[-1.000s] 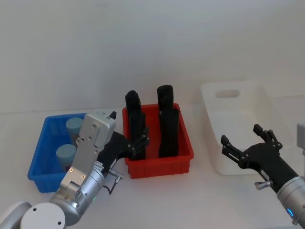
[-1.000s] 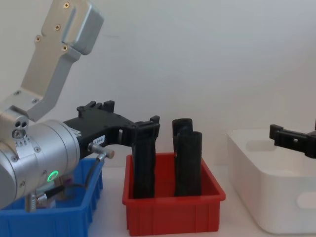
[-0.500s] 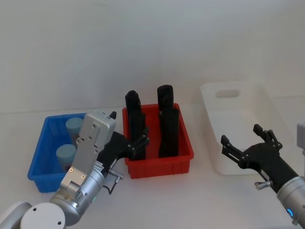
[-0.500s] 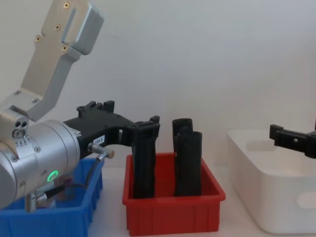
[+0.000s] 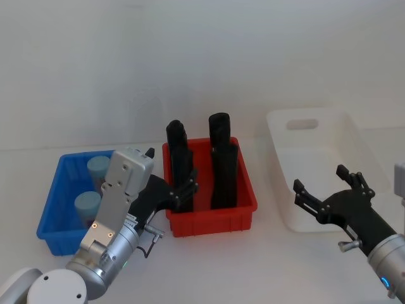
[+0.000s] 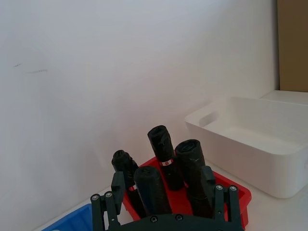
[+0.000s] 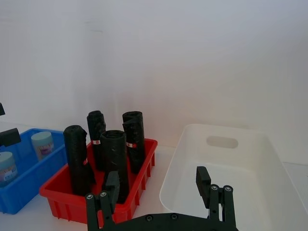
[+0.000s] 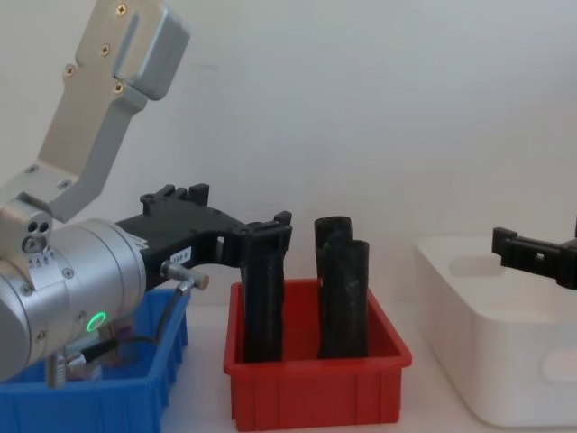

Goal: Pick the cotton swabs from the blue box and place them into the white box.

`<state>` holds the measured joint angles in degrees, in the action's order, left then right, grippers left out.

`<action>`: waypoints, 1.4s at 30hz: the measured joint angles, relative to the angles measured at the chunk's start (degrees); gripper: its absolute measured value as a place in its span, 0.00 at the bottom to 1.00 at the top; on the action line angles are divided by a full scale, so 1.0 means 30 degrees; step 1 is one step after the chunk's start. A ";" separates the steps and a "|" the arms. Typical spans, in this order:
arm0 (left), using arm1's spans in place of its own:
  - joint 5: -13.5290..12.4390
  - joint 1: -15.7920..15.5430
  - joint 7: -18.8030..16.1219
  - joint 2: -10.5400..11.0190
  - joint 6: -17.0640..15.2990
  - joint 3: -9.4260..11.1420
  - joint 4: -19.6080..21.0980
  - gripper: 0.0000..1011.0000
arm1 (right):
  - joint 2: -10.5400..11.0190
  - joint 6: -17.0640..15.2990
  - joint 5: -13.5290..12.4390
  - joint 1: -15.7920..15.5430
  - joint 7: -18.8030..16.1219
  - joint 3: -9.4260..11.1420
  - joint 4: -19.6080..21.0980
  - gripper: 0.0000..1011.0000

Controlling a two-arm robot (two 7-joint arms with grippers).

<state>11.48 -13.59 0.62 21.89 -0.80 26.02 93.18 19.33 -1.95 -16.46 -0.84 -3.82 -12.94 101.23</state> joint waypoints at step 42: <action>0.0000 0.0000 0.0001 0.0001 0.0000 0.0001 0.0000 0.99 | 0.0000 0.0000 0.0000 -0.0001 -0.0001 -0.0001 -0.0001 0.99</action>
<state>11.48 -13.59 0.63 21.89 -0.80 26.02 93.18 19.33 -1.95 -16.46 -0.84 -3.83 -12.94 101.23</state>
